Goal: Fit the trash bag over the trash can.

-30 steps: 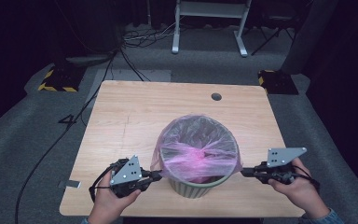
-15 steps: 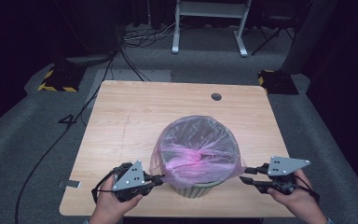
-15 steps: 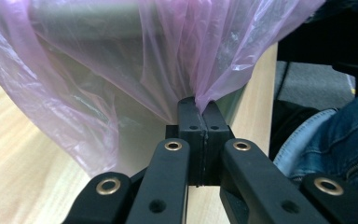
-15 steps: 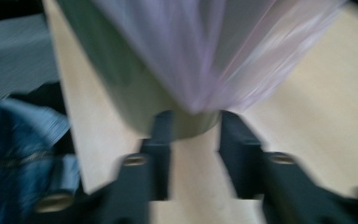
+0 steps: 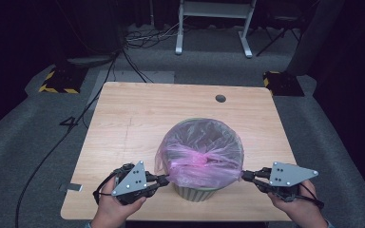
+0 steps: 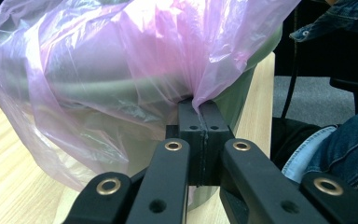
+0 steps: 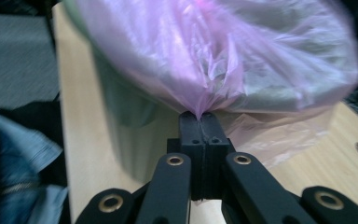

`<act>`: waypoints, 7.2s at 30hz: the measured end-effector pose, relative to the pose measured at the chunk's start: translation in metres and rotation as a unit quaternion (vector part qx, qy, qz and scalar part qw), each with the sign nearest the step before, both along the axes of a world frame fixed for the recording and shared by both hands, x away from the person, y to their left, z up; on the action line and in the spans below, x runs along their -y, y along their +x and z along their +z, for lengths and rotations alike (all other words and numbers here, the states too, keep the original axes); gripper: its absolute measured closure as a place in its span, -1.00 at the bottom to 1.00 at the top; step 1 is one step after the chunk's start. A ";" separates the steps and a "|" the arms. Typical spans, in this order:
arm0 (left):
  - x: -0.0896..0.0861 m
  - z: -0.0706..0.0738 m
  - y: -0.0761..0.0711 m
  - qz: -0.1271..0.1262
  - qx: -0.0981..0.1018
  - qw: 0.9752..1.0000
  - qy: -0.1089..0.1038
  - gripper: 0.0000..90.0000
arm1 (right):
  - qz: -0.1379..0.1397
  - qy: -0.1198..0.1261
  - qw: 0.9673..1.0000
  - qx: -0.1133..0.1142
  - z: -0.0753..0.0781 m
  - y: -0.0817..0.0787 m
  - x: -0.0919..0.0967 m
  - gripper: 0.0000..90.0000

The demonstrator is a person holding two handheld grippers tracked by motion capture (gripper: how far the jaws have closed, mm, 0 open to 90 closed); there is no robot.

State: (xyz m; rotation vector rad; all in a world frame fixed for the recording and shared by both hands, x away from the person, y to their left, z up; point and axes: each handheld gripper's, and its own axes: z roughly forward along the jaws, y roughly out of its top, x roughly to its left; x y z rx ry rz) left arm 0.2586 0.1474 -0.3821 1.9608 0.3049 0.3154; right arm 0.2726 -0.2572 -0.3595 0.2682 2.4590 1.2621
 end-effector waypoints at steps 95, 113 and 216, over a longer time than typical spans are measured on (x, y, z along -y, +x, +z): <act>-0.025 0.001 0.093 0.164 -0.037 0.984 -0.050 0.93 | -0.054 0.103 0.991 -0.061 0.039 0.173 -0.051 -0.16; -0.026 0.019 0.094 0.163 -0.008 0.985 -0.064 0.94 | 0.002 0.057 0.995 -0.083 0.038 0.185 -0.081 1.00; 0.008 -0.063 0.040 0.032 -0.103 0.989 0.097 1.00 | -0.035 -0.085 0.982 -0.163 -0.099 0.059 0.005 1.00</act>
